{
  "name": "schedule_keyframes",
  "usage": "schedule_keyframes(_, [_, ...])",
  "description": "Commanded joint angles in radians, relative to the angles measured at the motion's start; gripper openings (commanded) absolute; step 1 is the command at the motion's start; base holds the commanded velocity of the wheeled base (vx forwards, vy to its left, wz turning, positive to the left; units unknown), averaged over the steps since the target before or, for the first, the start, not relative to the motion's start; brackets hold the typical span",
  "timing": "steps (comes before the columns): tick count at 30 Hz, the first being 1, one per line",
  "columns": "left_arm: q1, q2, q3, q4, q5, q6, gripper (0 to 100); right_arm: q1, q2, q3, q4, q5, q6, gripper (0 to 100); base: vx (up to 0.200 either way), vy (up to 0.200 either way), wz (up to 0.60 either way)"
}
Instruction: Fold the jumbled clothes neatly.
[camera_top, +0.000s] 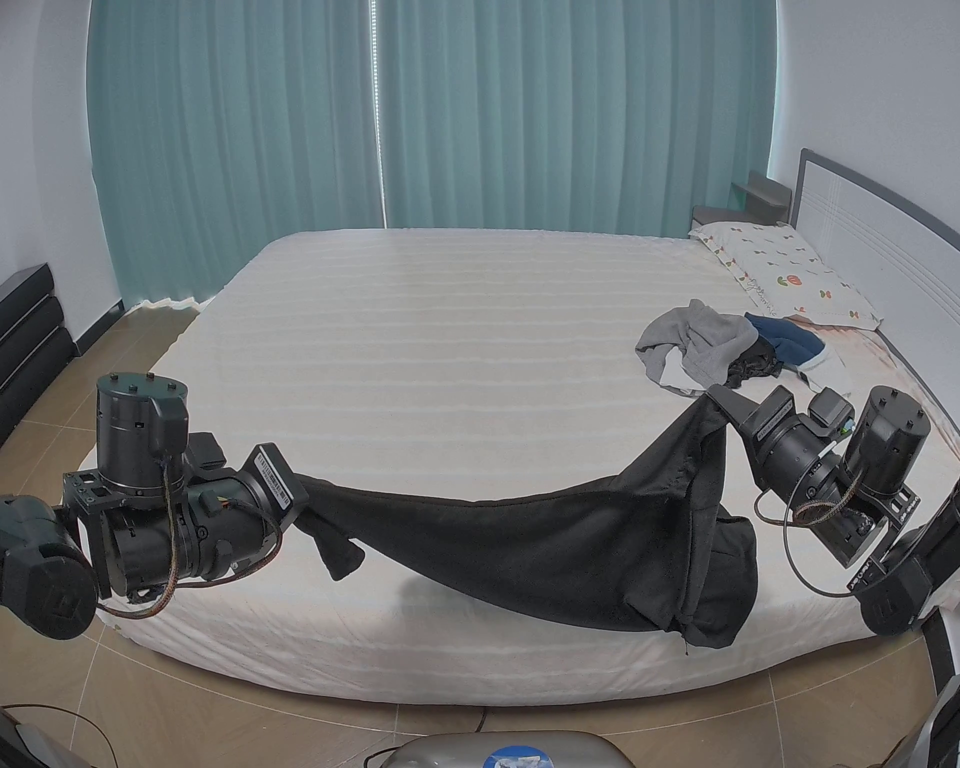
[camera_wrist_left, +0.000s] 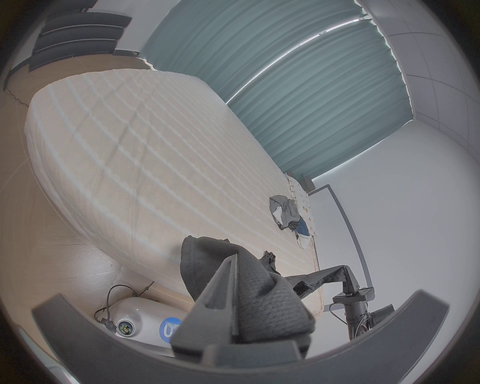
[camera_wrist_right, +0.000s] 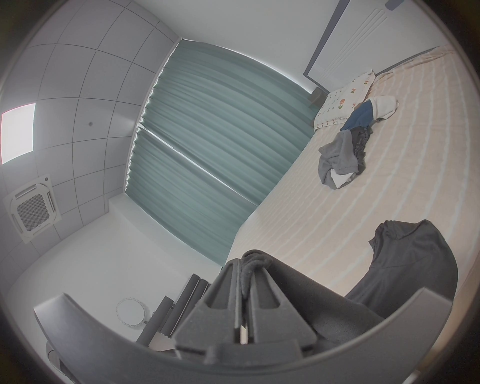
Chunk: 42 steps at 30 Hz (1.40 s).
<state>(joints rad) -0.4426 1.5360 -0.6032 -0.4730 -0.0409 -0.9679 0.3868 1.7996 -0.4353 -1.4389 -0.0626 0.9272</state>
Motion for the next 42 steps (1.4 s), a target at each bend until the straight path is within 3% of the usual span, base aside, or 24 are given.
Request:
schedule_keyframes(1, [-0.002, 0.0, 0.0, 0.001, -0.001, -0.002, 0, 0.0, -0.017, 0.013, 0.0, 0.0, -0.002, 0, -0.2, 0.0, 0.0])
schedule_keyframes(11, [-0.042, -0.022, 0.013, 0.007, 0.001, 0.0, 0, 0.058, -0.134, 0.064, 0.002, -0.005, -0.034, 0, -0.2, 0.0, 0.0])
schedule_keyframes(17, [-0.071, -0.175, 0.005, 0.034, 0.001, 0.006, 0, 0.084, -0.328, 0.043, 0.041, -0.014, -0.099, 0, -0.133, 0.0, 0.0])
schedule_keyframes(19, [-0.074, -0.214, -0.004, 0.063, 0.001, 0.006, 0, 0.084, -0.396, 0.024, 0.089, -0.013, -0.107, 0, 0.0, 0.0, 0.0])
schedule_keyframes(21, [-0.073, -0.264, -0.053, 0.114, 0.003, 0.009, 0, 0.083, -0.525, -0.075, 0.265, -0.003, -0.114, 0, 0.0, 0.0, 0.0])
schedule_keyframes(22, [-0.073, -0.264, -0.053, 0.114, 0.003, 0.009, 0, 0.083, -0.525, -0.075, 0.265, -0.003, -0.114, 0, 0.0, 0.0, 0.0])
schedule_keyframes(23, [-0.062, -0.272, -0.101, 0.134, 0.007, 0.012, 0, 0.072, -0.585, -0.181, 0.414, -0.002, -0.113, 0, 0.0, 0.0, 0.0])
schedule_keyframes(25, [-0.047, -0.266, -0.147, 0.148, 0.009, 0.012, 0, 0.057, -0.609, -0.273, 0.512, 0.0, -0.111, 0, 0.0, 0.0, 0.0])
schedule_keyframes(27, [-0.013, -0.26, -0.214, 0.185, 0.007, 0.012, 0, 0.014, -0.603, -0.411, 0.609, 0.006, -0.111, 0, 0.0, 0.0, 0.0])
schedule_keyframes(32, [0.013, -0.186, -0.339, 0.275, 0.012, 0.012, 0, -0.055, -0.526, -0.606, 0.695, 0.02, -0.117, 0, 0.0, 0.0, 0.0])
schedule_keyframes(33, [0.038, -0.132, -0.402, 0.304, 0.015, 0.009, 0, -0.109, -0.471, -0.692, 0.735, 0.018, -0.122, 0, 0.0, 0.0, 0.0])
schedule_keyframes(35, [0.059, -0.079, -0.46, 0.323, 0.016, 0.009, 0, -0.138, -0.411, -0.752, 0.767, 0.015, -0.142, 0, 0.0, 0.0, 0.0])
schedule_keyframes(42, [0.1, 0.062, -0.58, 0.329, 0.015, 0.008, 0, -0.164, -0.223, -0.78, 0.767, 0.007, -0.231, 0, 0.086, -0.086, 0.0])
